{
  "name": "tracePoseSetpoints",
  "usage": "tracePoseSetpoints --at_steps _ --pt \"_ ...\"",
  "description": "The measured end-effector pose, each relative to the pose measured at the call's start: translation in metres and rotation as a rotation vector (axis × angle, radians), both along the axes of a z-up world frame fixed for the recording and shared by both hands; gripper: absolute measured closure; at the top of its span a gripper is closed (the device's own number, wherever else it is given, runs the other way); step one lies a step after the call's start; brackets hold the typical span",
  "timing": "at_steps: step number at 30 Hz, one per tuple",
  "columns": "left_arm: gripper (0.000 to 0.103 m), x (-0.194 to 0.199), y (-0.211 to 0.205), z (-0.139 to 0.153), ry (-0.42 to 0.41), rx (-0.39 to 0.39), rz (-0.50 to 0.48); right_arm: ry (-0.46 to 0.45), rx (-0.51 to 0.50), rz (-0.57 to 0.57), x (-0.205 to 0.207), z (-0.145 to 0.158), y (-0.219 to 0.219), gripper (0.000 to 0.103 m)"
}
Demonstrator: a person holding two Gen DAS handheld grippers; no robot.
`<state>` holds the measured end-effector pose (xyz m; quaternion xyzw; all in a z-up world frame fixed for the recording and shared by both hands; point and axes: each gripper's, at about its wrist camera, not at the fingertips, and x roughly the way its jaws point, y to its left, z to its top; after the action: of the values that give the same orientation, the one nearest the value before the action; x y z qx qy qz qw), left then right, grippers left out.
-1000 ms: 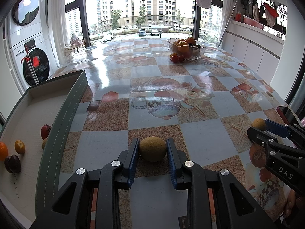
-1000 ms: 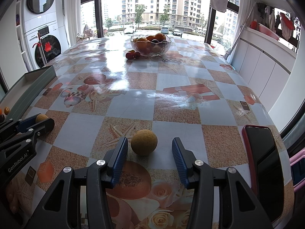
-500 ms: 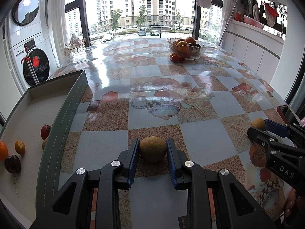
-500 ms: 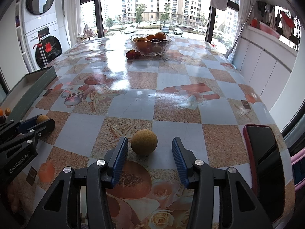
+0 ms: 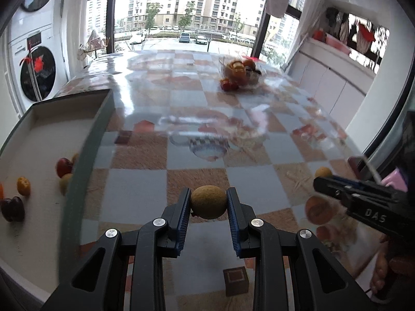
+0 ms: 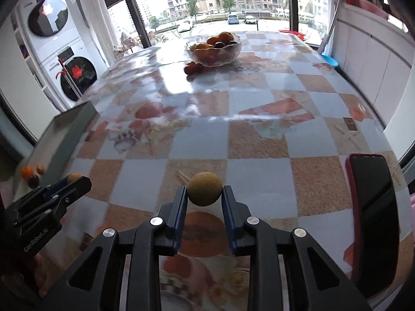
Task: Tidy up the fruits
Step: 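Carry the tan fruit into the white tray with the right tool while the left tool carries its own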
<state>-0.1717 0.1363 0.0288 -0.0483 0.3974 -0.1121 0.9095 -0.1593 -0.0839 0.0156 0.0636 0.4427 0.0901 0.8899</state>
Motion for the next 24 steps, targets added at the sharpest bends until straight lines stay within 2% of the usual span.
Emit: tracePoseSetpoints --at_steps 5,10,17,23,24 --pt "0.074 -0.001 0.03 0.022 -0.02 -0.02 0.052 0.006 0.034 0.061 0.013 0.018 0.033 0.074" --pt "0.074 0.002 0.076 0.028 -0.005 0.036 0.14 -0.015 0.004 0.186 0.026 0.037 0.095 0.074" --pt "0.074 0.006 0.139 0.013 0.083 0.069 0.305 0.053 0.055 0.382 0.049 0.038 0.199 0.074" --pt "0.074 0.013 0.164 -0.002 0.119 0.072 0.365 0.114 -0.006 0.491 0.063 0.023 0.272 0.073" --pt "0.074 0.014 0.164 -0.003 0.12 0.077 0.367 0.094 -0.036 0.491 0.063 0.023 0.279 0.071"
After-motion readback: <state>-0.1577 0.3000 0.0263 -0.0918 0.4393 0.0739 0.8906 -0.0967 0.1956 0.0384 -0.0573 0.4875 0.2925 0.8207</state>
